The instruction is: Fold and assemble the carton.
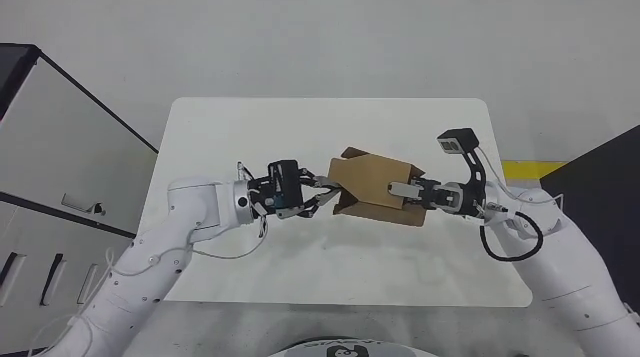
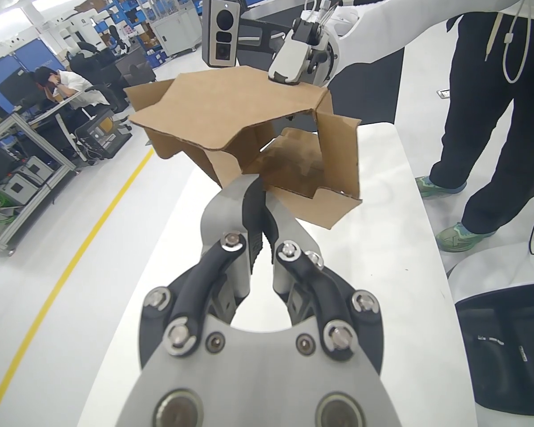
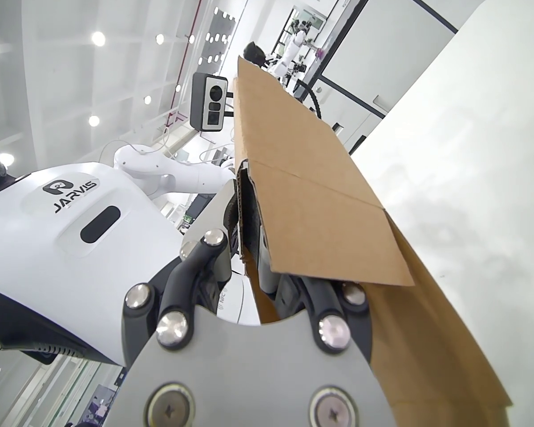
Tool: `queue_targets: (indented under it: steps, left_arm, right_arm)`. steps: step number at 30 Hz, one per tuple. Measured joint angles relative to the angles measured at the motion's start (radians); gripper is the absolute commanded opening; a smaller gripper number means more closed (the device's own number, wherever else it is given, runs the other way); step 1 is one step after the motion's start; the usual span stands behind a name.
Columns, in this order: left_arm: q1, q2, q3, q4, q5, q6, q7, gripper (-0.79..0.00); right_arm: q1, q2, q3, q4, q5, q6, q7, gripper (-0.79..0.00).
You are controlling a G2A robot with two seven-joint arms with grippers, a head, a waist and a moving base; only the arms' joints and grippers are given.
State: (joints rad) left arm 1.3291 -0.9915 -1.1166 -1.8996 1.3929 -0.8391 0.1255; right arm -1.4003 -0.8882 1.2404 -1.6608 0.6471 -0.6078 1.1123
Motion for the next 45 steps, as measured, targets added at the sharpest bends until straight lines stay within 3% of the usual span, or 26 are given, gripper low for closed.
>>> queue_targets:
  steps: [25,45]
  left_arm:
    - [-0.023,-0.012,0.040,0.009,-0.003,0.053,-0.027,-0.785]
    - [-0.038,-0.018,0.048,0.010,-0.006,0.067,-0.044,-0.785]
  right_arm:
    - [-0.023,-0.012,0.003,-0.019,-0.025,0.027,-0.052,-0.785]
    - [-0.052,-0.015,0.032,-0.029,0.016,-0.003,0.032,-0.785]
